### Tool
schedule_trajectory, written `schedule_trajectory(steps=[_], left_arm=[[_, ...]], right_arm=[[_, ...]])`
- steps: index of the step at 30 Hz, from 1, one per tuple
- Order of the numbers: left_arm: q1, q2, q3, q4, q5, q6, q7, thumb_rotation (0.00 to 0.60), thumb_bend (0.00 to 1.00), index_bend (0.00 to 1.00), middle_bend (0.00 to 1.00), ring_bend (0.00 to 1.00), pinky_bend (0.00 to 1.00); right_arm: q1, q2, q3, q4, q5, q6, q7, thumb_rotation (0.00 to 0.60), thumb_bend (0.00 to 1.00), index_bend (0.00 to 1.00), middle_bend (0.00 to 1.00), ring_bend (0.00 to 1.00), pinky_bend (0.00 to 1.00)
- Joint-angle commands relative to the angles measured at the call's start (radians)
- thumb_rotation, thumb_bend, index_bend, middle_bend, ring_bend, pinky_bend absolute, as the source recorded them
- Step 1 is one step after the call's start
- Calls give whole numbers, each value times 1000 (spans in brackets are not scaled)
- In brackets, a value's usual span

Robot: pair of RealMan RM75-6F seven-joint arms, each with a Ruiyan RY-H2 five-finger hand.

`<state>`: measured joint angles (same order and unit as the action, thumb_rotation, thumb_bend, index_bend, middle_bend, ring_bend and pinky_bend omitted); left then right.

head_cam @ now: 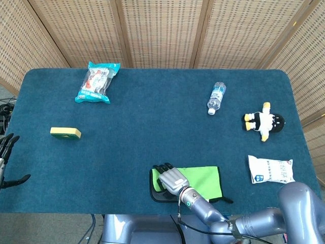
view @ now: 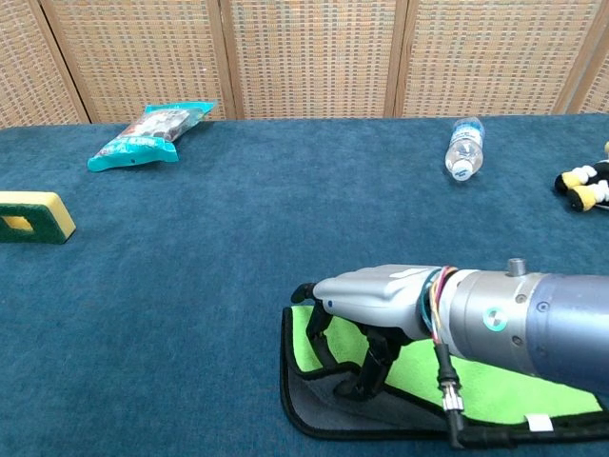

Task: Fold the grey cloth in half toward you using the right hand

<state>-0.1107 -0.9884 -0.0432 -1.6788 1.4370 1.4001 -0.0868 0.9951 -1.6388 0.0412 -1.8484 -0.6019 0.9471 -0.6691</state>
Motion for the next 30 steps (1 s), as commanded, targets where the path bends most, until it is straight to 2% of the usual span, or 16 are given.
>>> schedule_trajectory(steps=[1,6,8,10,12,13,14,18,22,30], left_arm=[[0,1,0,0,0,0,-2,600,143,0,0,0,0],[0,2,-2,1,-4,-1,-6,600,144,0,0,0,0],[-1,2,-2,2,-5,-3,-7,600,144,0,0,0,0],[-2,2,-2,4,-6,-5,-7,600,143,0,0,0,0],[-3,1,-3,4,-9,-7,-8,600,143,0,0,0,0],[-3,1,-4,5,-10,-9,-8,600,143,0,0,0,0],[-4,1,-4,6,-11,-10,-7,600,143,0,0,0,0],[-5,0,-3,5,-11,-11,-5,600,143,0,0,0,0],[-4,-1,-3,4,-10,-9,-2,600,143,0,0,0,0],[-2,-2,-2,3,-6,-4,1,600,143,0,0,0,0]], right_arm=[[9,-16,9,10,9,-2,0,600,505,652,0,0,0],[22,-40,17,27,12,-9,5,600,505,652,0,0,0],[26,-46,17,35,14,-13,6,600,502,588,0,0,0],[32,-45,14,41,18,-26,5,600,357,336,0,0,0],[37,-38,11,38,22,-42,10,600,199,127,0,0,0],[39,-31,11,31,24,-55,17,600,154,53,0,0,0],[41,-24,12,25,23,-66,24,600,133,26,0,0,0],[41,3,19,2,8,-91,57,600,88,0,0,0,0],[41,34,13,-21,-15,-102,71,600,85,0,0,0,0],[15,85,-33,-49,-106,-81,83,600,92,0,0,0,0]])
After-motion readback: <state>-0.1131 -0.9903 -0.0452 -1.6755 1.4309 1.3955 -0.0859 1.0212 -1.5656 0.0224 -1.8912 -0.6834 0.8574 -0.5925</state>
